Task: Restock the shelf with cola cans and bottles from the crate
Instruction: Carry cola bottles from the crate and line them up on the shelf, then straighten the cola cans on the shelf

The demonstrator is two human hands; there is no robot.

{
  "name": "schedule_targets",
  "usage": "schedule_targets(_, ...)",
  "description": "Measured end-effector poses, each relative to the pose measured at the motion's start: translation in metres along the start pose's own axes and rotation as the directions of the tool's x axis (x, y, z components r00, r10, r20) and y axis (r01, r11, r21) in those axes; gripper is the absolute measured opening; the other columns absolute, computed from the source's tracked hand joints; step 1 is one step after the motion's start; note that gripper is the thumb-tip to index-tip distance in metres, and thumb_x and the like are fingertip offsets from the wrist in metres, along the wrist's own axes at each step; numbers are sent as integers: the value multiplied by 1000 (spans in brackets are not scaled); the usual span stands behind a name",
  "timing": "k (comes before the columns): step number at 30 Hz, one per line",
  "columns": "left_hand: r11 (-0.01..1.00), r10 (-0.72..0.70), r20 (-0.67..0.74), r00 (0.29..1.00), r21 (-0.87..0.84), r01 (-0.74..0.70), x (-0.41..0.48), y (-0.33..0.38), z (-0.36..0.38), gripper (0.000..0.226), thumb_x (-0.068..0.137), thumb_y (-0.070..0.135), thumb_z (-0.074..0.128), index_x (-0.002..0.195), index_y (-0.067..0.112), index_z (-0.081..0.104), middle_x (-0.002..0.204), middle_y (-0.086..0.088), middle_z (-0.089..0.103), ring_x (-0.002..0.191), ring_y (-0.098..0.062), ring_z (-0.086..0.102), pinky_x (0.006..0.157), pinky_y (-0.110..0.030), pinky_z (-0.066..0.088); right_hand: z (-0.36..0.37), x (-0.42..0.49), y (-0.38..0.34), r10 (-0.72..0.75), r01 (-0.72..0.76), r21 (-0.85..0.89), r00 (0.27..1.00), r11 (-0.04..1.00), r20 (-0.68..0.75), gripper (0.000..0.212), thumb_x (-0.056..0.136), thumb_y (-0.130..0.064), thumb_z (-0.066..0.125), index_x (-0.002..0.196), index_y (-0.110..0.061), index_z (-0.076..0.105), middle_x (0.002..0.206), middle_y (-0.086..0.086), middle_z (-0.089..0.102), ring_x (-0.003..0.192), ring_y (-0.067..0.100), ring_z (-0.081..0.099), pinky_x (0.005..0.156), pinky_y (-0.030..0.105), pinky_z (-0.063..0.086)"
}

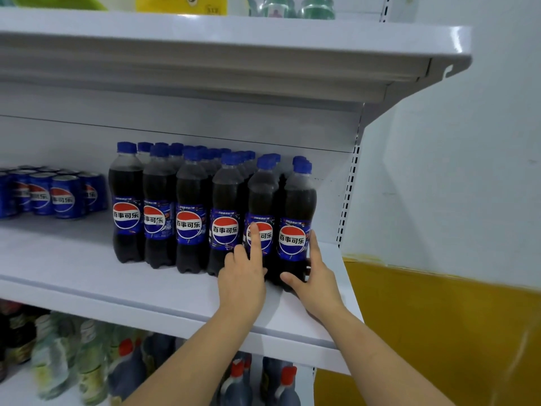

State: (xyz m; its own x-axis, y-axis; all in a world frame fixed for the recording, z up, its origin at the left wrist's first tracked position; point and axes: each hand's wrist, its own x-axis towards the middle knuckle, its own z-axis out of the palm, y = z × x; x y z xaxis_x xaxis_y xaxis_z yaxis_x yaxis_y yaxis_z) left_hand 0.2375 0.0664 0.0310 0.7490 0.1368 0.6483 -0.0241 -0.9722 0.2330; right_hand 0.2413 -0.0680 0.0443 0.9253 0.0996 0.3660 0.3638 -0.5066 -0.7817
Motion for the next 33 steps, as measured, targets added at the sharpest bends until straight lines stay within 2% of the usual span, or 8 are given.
schedule_targets(9, 967, -186, 104, 977, -158, 201, -5, 12, -4, 88, 95, 26, 50, 144, 31, -23, 123, -13, 36, 100, -26, 50, 86, -35, 46, 0, 0, -2, -39, 41, -62, 999, 997, 35, 100, 86, -17, 65, 148, -31, -13, 147, 0, 38, 130, 17, 42, 105, 32, 35)
schedule_targets(12, 934, -236, 142, 961, -241, 265, -16, 9, -16, 98, 90, 33, 57, 143, 33, -24, 126, -12, 35, 106, -28, 50, 87, -37, 46, -2, -10, -8, -60, 58, -35, 996, 998, -71, 100, 87, -22, 65, 146, -34, -15, 151, 5, 26, 137, 20, 30, 110, 37, 29)
schedule_targets(14, 927, -231, 84, 969, -284, 245, -26, 5, -27, 98, 88, 38, 59, 145, 30, -20, 128, -10, 35, 110, -25, 48, 88, -35, 46, -4, -20, -17, -120, 116, -31, 977, 993, -173, 96, 87, -27, 64, 148, -31, -10, 154, 2, 19, 140, 18, 21, 110, 35, 25)
schedule_targets(18, 924, -165, -19, 986, -353, 147, -32, -11, -58, 81, 90, 41, 55, 150, 30, 3, 129, -4, 45, 116, -21, 48, 89, -35, 46, -2, -39, -53, -326, 315, -84, 912, 945, -248, 79, 90, -23, 59, 149, -22, 7, 149, 4, 27, 136, 15, 27, 108, 27, 26)
schedule_targets(21, 894, -201, -100, 975, -425, 140, -35, -35, -94, 74, 88, 40, 58, 149, 28, 17, 123, -1, 52, 109, -18, 52, 85, -34, 48, 17, -53, -86, -369, 373, -25, 906, 928, -208, 76, 90, -21, 59, 149, -23, 10, 148, 1, 28, 134, 11, 28, 107, 24, 28)
schedule_targets(25, 873, -260, -151, 954, -459, 165, -44, -96, -141, 64, 87, 36, 62, 143, 23, 35, 111, -1, 58, 93, -13, 53, 81, -31, 47, 61, -69, -126, -288, 300, 166, 953, 940, -92, 62, 92, -19, 57, 145, -25, 26, 145, -3, 36, 129, 10, 37, 107, 34, 36)
schedule_targets(30, 895, -337, -167, 926, -362, 261, -68, -200, -194, 56, 87, 40, 61, 137, 21, 44, 112, 0, 58, 101, -15, 54, 83, -29, 44, 148, -88, -182, -220, 208, 319, 975, 925, 3, 47, 92, -13, 55, 136, -19, 43, 120, 1, 52, 108, 13, 50, 90, 24, 42)
schedule_targets(33, 889, -365, -153, 918, -349, 296, -83, -265, -224, 54, 87, 39, 61, 135, 21, 45, 106, 3, 56, 99, -14, 54, 84, -31, 45, 207, -101, -220, -264, 225, 345, 962, 911, 68, 41, 91, -13, 56, 131, -21, 48, 117, -1, 53, 102, 10, 50, 84, 22, 41)
